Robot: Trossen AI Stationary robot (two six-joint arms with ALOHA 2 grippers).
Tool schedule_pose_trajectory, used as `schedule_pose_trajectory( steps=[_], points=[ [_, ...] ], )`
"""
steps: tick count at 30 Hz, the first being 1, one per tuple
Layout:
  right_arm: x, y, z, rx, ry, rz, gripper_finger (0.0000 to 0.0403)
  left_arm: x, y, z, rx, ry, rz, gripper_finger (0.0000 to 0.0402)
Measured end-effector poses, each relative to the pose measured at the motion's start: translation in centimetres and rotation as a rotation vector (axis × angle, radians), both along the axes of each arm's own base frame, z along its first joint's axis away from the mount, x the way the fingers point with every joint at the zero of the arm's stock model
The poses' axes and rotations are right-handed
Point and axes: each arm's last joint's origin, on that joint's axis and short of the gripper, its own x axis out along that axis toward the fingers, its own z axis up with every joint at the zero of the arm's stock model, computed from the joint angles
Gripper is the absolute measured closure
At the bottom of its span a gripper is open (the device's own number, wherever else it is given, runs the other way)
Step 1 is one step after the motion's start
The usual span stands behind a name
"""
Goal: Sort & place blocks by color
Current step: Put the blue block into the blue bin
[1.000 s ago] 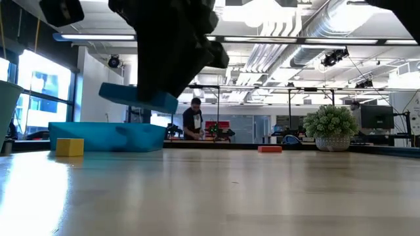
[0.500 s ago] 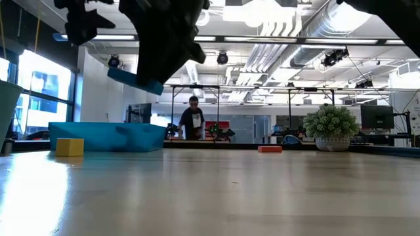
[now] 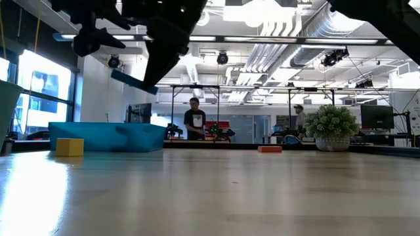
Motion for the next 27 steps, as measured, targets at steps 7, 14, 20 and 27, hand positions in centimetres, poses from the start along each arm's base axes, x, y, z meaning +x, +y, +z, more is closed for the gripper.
schedule_pose_trajectory(
  steps=[7, 14, 20, 27],
  points=[
    [-0.7, -2.9, 1.8, -0.083, 0.001, 0.029, 0.0334, -0.1, 1.4, -0.3, -0.041, 0.010, 0.085, 0.0204],
    [-1.6, -6.1, 3.8, -0.114, -0.023, -0.022, 0.0334, -0.2, 2.7, -0.5, -0.107, -0.003, 0.149, 0.0204],
    [-1.8, -7.5, 4.6, -0.185, -0.040, -0.067, 0.0334, 0.4, 3.5, -1.3, -0.200, 0.018, 0.215, 0.0204],
    [-1.8, -8.2, 4.8, -0.249, -0.046, -0.068, 0.0334, 1.8, 4.5, -1.9, -0.246, 0.006, 0.253, 0.0204]
  ],
)
